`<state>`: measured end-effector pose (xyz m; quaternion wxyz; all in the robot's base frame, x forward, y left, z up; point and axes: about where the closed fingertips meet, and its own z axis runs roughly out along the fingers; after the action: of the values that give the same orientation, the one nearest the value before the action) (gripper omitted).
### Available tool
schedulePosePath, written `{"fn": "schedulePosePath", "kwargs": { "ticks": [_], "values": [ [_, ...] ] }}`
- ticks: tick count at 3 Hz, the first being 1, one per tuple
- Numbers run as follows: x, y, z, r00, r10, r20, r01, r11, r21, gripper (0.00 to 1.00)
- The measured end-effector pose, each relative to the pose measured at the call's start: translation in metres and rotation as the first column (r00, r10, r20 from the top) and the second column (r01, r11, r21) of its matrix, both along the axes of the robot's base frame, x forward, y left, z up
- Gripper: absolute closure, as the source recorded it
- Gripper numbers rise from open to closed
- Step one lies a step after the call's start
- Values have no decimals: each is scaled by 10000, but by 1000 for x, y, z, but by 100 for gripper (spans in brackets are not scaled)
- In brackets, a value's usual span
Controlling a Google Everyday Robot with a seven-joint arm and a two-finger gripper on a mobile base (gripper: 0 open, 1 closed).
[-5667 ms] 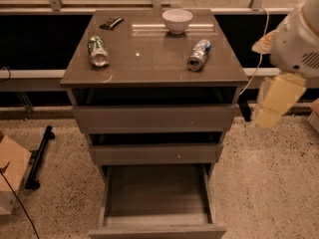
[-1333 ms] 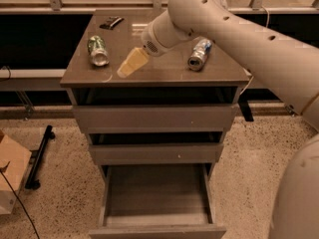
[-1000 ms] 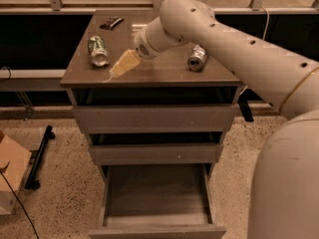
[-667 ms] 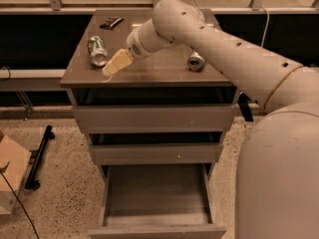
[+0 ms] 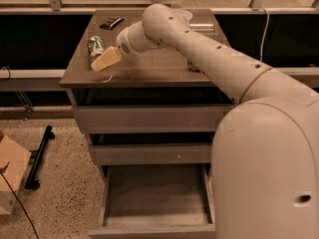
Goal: Place green can into bottom drawer
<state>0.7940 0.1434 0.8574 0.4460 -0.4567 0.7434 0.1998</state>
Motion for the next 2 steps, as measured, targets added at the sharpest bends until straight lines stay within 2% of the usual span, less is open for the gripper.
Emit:
{"fn": "schedulePosePath", "kwargs": {
  "ticks": [2],
  "values": [
    [17, 39, -3, 10000, -3, -71, 8, 9979, 651, 0]
  ]
}}
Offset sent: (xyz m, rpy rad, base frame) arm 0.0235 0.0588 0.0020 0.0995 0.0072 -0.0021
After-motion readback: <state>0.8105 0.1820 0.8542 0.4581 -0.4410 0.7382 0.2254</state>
